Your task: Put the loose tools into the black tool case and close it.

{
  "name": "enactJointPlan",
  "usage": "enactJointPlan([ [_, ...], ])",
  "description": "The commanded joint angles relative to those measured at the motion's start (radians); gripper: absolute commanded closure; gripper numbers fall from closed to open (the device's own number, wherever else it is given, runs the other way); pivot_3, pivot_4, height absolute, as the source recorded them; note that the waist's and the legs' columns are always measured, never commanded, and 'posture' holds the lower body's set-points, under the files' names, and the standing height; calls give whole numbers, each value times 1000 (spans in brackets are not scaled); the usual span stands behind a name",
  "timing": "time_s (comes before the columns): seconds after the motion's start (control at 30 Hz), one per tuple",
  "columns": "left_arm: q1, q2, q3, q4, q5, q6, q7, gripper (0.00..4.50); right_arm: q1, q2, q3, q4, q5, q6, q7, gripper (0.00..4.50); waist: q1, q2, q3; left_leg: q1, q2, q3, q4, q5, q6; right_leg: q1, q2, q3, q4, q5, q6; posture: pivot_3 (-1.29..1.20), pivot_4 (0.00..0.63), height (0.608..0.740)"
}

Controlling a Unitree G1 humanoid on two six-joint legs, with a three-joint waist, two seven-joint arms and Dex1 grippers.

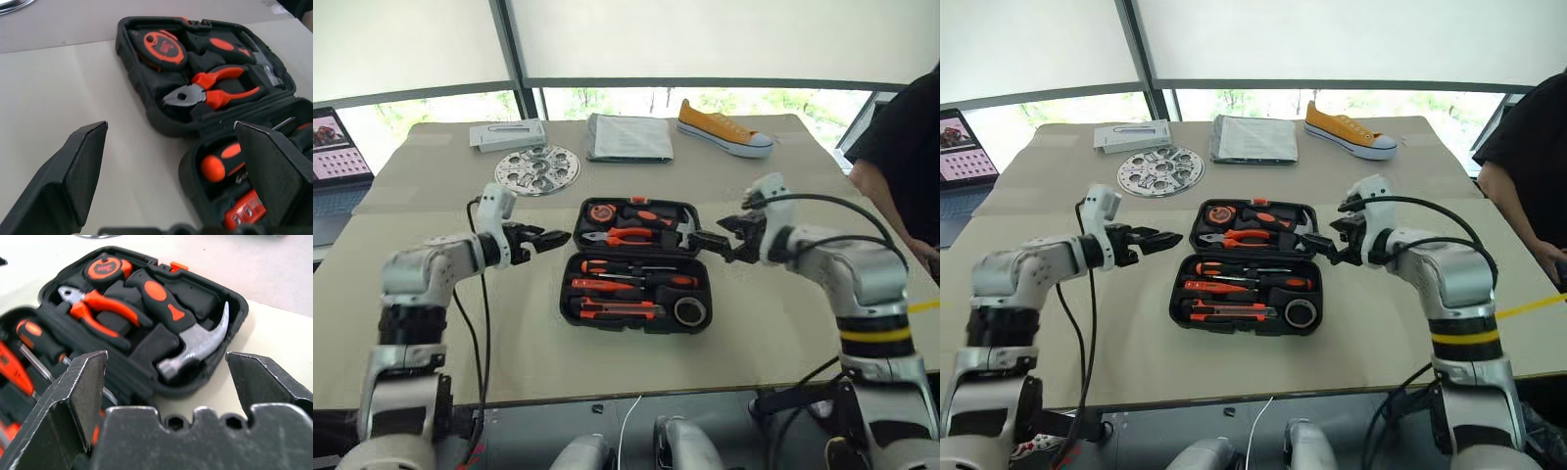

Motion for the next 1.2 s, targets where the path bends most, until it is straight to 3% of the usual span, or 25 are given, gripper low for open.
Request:
enactJointPlan([
  [0.03, -128, -50, -32, 162, 64, -59, 15, 45, -103, 43, 5, 221, -71, -48, -55, 5, -2, 0, 0, -1, -1, 0, 0, 0, 0, 0, 0, 0, 0, 0, 0, 0, 150, 740],
  [0.27, -264, -126, -35, 432, 150, -178, 41, 45, -241, 123, 15, 533, -165, -211, -64, 5, -25, 0, 0, 0, -1, 0, 1, 0, -1, -2, -1, 1, 0, 0, 0, 0, 150, 740],
  [0.33, -287, -140, -29, 495, 172, -215, 51, 557, -269, 140, 11, 609, -188, -262, -67, 0, -30, 0, 0, 0, -1, 0, 1, 1, -1, -2, -1, 1, 0, 0, 0, 0, 150, 740],
  [0.43, -300, -141, -36, 564, 205, -251, 49, 1585, -305, 160, -4, 697, -204, -310, -69, 751, -36, 0, 0, -1, -1, 1, 1, 1, -1, -2, -1, 1, 1, 0, 0, 0, 150, 740],
  [0.67, -301, -144, -35, 614, 236, -285, 10, 4350, -336, 181, 13, 794, -245, -374, -40, 3215, -27, 0, 0, -1, -1, 0, 2, 1, -1, -2, -2, 2, 1, 1, 0, 0, 150, 740],
  [0.7, -302, -145, -29, 616, 236, -286, 12, 4484, -336, 181, 15, 796, -248, -375, -35, 3409, -27, 0, 0, -1, -1, 0, 2, 1, -1, -2, -2, 2, 1, 1, 0, 0, 150, 740],
  [0.8, -301, -146, -22, 615, 243, -291, 11, 4500, -333, 178, 27, 785, -258, -365, -6, 4446, -27, 0, 0, -1, -1, 0, 3, 1, -1, -2, -2, 2, 2, 1, 0, 0, 150, 740],
  [1.03, -273, -141, -22, 576, 243, -314, -33, 4500, -282, 172, 58, 648, -273, -385, 63, 4446, -26, 0, 0, -2, -1, 0, 2, 0, -1, -2, -2, 2, 5, 1, 0, 0, 150, 740],
  [1.2, -212, -135, -22, 437, 247, -451, -73, 4500, -226, 162, 30, 463, -272, -445, 35, 4446, -28, 0, 0, -10, -1, 0, 5, 1, -1, -11, -2, 2, 9, 1, 0, 0, 150, 740],
])
